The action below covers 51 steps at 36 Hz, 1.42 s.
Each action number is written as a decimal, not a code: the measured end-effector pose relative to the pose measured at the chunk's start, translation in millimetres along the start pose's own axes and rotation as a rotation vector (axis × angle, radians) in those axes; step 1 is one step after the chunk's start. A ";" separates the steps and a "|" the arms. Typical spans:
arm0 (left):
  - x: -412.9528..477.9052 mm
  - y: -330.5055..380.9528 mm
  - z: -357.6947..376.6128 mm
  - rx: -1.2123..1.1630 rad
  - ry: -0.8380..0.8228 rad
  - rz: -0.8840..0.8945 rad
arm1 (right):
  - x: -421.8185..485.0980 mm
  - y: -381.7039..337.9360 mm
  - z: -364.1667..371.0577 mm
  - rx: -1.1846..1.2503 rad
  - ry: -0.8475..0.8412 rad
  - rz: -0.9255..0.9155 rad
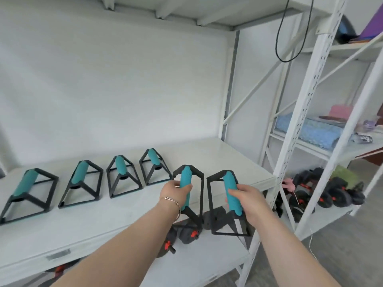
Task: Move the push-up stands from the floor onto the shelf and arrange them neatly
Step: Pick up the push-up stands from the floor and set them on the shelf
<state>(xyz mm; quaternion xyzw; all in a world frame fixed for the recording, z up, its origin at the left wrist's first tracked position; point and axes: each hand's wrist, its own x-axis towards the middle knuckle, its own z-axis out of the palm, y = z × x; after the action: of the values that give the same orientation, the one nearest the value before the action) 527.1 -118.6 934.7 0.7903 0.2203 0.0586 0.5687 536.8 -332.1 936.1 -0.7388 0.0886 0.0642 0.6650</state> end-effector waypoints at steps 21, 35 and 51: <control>175.3 60.4 106.5 -0.048 0.132 -0.103 | 266.6 -37.8 -24.5 -0.094 -0.148 0.007; 222.4 69.4 138.7 0.083 0.198 -0.186 | 346.5 -46.3 -18.8 -0.197 -0.299 0.001; 218.3 60.6 131.2 0.310 0.244 -0.048 | 340.9 -42.2 -5.2 -0.726 -0.076 -0.318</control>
<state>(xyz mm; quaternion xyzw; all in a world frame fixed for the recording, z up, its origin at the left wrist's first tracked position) 784.8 -158.1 910.8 0.8501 0.3128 0.1058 0.4103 878.6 -348.6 905.1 -0.9274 -0.0801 0.0150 0.3652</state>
